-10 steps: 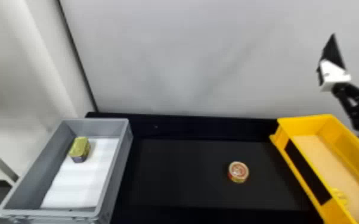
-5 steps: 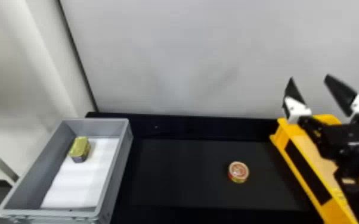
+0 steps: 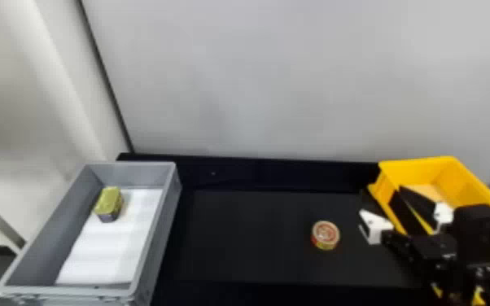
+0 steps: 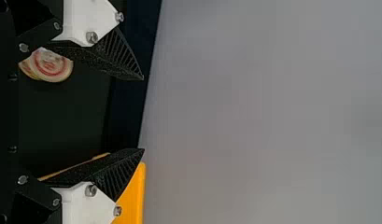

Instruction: Pick up the round yellow can and place it in the yellow rectangular box

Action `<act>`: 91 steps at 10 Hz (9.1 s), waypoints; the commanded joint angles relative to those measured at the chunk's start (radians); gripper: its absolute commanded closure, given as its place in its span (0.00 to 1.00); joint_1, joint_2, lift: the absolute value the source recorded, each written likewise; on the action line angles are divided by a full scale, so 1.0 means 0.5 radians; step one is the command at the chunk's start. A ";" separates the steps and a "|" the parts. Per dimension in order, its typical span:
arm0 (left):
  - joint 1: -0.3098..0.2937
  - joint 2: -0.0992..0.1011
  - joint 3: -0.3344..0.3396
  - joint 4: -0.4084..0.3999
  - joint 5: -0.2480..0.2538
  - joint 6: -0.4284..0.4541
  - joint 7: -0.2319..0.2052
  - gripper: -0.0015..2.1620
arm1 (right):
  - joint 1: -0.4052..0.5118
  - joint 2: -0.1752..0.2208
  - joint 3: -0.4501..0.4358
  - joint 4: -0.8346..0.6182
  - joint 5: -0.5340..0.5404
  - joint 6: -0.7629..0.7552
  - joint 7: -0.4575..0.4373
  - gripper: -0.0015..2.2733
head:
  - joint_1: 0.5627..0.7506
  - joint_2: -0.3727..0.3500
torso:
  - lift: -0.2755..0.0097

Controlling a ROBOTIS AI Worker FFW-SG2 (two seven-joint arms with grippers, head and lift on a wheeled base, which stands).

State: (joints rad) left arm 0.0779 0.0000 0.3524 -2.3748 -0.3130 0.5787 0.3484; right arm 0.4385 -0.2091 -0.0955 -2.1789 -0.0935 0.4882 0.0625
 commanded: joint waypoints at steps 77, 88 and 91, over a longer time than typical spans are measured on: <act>-0.005 -0.005 -0.002 0.003 0.009 0.033 0.000 0.02 | -0.460 0.139 -0.858 0.649 0.371 0.129 0.114 0.29 | 0.70 0.53 | 0.73; -0.027 -0.005 0.029 0.132 0.080 0.040 -0.003 0.02 | -0.871 -0.008 -0.702 1.413 0.371 0.021 0.056 0.29 | 0.70 0.53 | 0.73; -0.027 -0.005 0.023 0.129 0.080 0.046 -0.003 0.02 | -0.935 -0.024 -0.699 1.480 0.371 0.015 0.025 0.23 | 0.70 0.53 | 0.73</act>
State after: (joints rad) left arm 0.0644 0.0000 0.3651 -2.3096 -0.2730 0.6003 0.3468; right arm -0.0200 -0.2197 -0.4438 -1.4473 0.0921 0.4980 0.0786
